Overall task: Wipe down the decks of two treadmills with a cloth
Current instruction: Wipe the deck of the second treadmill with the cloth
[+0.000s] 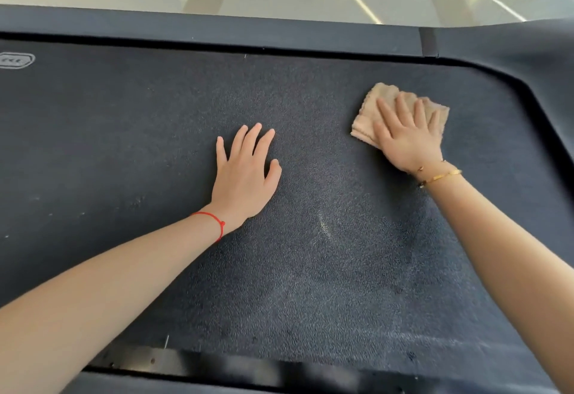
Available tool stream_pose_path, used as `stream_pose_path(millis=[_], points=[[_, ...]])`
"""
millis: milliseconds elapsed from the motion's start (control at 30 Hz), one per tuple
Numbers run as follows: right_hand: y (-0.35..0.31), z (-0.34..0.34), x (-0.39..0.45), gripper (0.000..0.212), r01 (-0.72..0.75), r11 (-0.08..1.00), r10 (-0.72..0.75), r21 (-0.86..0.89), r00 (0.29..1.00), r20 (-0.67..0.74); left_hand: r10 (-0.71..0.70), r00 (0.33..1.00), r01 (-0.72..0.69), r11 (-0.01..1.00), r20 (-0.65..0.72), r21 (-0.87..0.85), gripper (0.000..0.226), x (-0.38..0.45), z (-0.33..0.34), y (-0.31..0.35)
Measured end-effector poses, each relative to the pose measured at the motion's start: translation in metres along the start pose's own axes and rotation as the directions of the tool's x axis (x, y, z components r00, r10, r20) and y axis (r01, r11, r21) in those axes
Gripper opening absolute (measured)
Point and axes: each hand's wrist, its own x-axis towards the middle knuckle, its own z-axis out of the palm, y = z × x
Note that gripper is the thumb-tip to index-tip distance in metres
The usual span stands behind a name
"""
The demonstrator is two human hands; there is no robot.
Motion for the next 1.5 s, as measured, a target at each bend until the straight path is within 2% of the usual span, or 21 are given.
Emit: stream_pose_path(millis=[133, 333, 400, 500, 567, 633, 833, 1000, 1133, 1267, 1333, 1367, 1433, 1500], points=[[-0.034, 0.009, -0.075, 0.054, 0.204, 0.979, -0.204, -0.016, 0.978, -0.030, -0.005, 1.000, 0.005, 1.000, -0.005, -0.001, 0.056, -0.002, 0.000, 0.001], [-0.056, 0.016, -0.160, 0.057, 0.473, 0.881, -0.473, 0.003, 0.880, 0.044, -0.005, 1.000, 0.005, 1.000, -0.023, 0.006, 0.055, -0.005, 0.001, 0.003], [-0.041, 0.014, -0.156, 0.057, 0.451, 0.892, -0.451, 0.018, 0.892, 0.033, -0.007, 1.000, 0.007, 1.000, -0.018, -0.002, 0.054, -0.008, 0.000, 0.002], [-0.027, 0.010, -0.129, 0.057, 0.220, 0.975, -0.220, 0.015, 0.975, 0.023, -0.020, 1.000, 0.021, 1.000, 0.007, -0.021, 0.054, -0.014, -0.001, 0.001], [-0.032, 0.011, -0.120, 0.057, 0.102, 0.995, -0.102, -0.015, 0.995, 0.019, -0.023, 1.000, 0.023, 0.999, 0.018, -0.025, 0.054, -0.019, -0.002, 0.000], [-0.046, 0.014, -0.132, 0.056, 0.127, 0.991, -0.127, -0.038, 0.992, 0.010, -0.015, 1.000, 0.015, 1.000, 0.016, -0.026, 0.054, -0.025, -0.002, -0.001], [-0.104, 0.026, -0.221, 0.056, 0.437, 0.899, -0.436, -0.018, 0.899, 0.033, -0.007, 1.000, 0.007, 0.998, 0.003, -0.058, 0.054, -0.041, -0.006, -0.001], [-0.104, 0.032, -0.274, 0.055, 0.518, 0.854, -0.519, 0.035, 0.854, 0.029, 0.013, 1.000, -0.014, 0.998, -0.010, -0.059, 0.053, -0.052, -0.007, -0.004], [-0.068, 0.024, -0.283, 0.054, 0.434, 0.901, -0.434, 0.010, 0.900, 0.049, 0.019, 1.000, -0.019, 0.998, -0.015, -0.054, 0.053, -0.055, -0.005, -0.006], [-0.032, 0.012, -0.250, 0.059, 0.115, 0.993, -0.114, -0.024, 0.992, 0.047, 0.020, 1.000, -0.020, 0.999, -0.006, -0.031, 0.054, -0.055, -0.005, -0.005], [-0.037, 0.010, -0.227, 0.057, -0.022, 0.999, 0.024, -0.045, 0.999, 0.041, 0.014, 1.000, -0.014, 1.000, -0.009, -0.025, 0.054, -0.056, -0.004, -0.005], [-0.046, 0.011, -0.220, 0.056, -0.045, 0.998, 0.047, -0.049, 0.998, 0.038, 0.013, 1.000, -0.013, 1.000, -0.011, -0.023, 0.054, -0.056, -0.004, -0.004], [-0.069, 0.014, -0.221, 0.056, 0.026, 0.998, -0.025, -0.056, 0.999, 0.028, 0.012, 1.000, -0.012, 1.000, -0.019, -0.020, 0.054, -0.057, -0.004, -0.003], [-0.092, 0.020, -0.237, 0.058, 0.181, 0.981, -0.179, -0.064, 0.983, 0.035, 0.013, 1.000, -0.013, 1.000, -0.022, -0.022, 0.054, -0.057, -0.004, -0.003]])
